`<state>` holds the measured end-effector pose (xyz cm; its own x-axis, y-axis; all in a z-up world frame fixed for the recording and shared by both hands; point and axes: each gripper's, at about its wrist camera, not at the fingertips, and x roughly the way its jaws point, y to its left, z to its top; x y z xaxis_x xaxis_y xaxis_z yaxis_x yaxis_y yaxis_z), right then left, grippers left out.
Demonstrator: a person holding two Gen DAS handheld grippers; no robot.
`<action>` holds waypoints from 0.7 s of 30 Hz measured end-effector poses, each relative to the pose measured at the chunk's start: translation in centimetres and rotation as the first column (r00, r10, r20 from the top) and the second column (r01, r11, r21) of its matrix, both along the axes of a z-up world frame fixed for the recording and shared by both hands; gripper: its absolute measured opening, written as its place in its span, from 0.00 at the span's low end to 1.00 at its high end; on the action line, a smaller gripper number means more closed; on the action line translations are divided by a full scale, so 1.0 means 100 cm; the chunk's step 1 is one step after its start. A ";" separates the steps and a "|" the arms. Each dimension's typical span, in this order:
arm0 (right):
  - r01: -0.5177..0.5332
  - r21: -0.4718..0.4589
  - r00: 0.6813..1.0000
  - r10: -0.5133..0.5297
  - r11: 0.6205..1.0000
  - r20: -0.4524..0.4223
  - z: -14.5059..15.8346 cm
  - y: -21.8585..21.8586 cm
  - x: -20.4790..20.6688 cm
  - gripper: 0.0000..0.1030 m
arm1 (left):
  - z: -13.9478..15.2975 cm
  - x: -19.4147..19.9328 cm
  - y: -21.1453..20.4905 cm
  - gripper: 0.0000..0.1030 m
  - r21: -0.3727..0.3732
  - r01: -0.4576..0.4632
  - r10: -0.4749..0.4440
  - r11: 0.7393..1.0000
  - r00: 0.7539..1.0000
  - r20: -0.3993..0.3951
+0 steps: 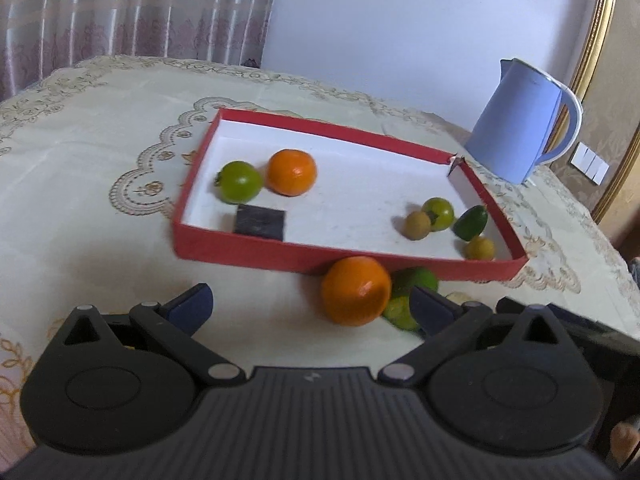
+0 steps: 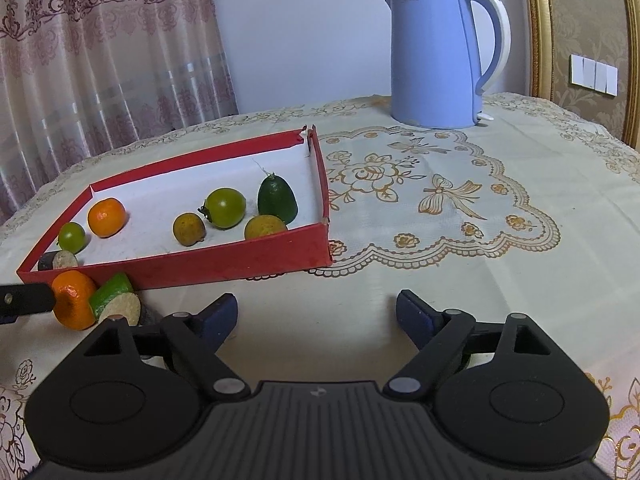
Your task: Organize fruits
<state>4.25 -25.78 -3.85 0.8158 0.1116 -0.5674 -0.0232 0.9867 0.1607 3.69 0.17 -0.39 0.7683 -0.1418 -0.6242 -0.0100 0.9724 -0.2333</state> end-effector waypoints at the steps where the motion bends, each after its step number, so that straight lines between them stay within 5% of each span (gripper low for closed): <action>1: 0.000 0.000 1.000 0.000 1.000 0.000 0.000 0.000 0.000 0.84 | 0.000 0.002 -0.002 1.00 0.007 -0.005 0.005 1.000 1.000 -0.002; 21: -0.001 0.000 1.000 0.001 1.000 0.000 0.000 0.000 0.000 0.85 | -0.012 0.015 -0.012 1.00 0.041 -0.105 0.106 0.994 0.994 -0.033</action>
<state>4.24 -25.74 -3.85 0.8158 0.1120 -0.5673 -0.0241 0.9868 0.1602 5.24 -0.99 -1.62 0.7551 -0.0361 -0.6546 -0.1207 0.9738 -0.1928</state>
